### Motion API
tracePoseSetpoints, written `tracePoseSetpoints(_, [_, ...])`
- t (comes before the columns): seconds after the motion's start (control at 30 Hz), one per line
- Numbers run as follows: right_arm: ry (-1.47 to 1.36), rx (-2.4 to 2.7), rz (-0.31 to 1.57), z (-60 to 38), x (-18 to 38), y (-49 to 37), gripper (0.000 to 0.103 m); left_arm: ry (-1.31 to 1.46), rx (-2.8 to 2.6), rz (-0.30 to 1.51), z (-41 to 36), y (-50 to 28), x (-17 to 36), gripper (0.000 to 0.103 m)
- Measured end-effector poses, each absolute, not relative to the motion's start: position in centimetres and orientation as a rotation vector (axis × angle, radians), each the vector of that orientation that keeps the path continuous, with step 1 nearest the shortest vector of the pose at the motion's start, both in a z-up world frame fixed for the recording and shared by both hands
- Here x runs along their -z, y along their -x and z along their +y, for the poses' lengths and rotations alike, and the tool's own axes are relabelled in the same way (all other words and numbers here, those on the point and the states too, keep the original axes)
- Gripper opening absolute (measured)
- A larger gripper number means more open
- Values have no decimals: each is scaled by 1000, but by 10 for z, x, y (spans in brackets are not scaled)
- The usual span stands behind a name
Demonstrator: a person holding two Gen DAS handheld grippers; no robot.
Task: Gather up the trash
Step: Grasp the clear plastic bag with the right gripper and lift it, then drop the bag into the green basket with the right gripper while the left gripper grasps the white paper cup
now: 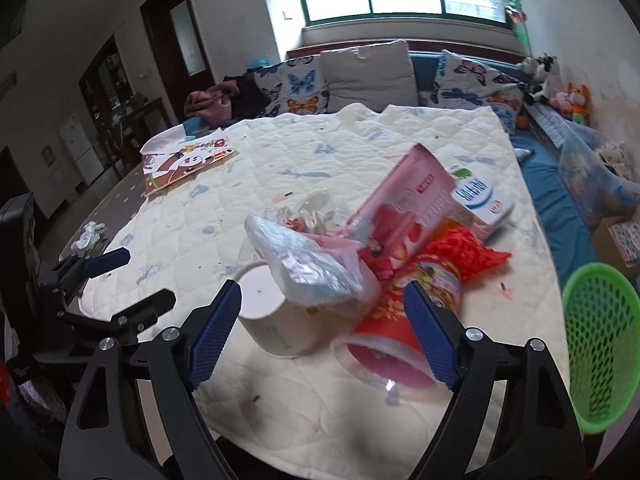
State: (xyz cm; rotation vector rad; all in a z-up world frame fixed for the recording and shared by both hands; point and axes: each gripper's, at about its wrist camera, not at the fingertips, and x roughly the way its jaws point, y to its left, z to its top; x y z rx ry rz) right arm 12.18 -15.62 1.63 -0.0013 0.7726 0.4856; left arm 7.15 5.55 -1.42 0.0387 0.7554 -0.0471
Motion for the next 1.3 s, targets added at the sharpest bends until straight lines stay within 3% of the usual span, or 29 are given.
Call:
tracePoseSetpoints(0.17, [73,-487,797,-138,-3,-142,76,-16,93,789,55,-74,27,96])
tracePoseSetpoints(0.33, [76,-483,823,-141,6,-153,56,-30,147,798,43,-74,38,96])
tracePoseSetpoints(0.47, [36,-493,806,-152,-1,-150,49,-23,190,799,34,-78,45,96])
tracePoseSetpoints(0.9, [-147,-528,701,-202,-52,-124,48,-63,311,770,-6,-97,57,94])
tracePoseSetpoints(1.0, [-163,-522,673,-212,-63,-114,48,-54,329,773,-10,-103,59,83])
tracePoseSetpoints(1.3, [-176,-451,618,-249,-82,-89,48,-45,364,781,-16,-111,64,65])
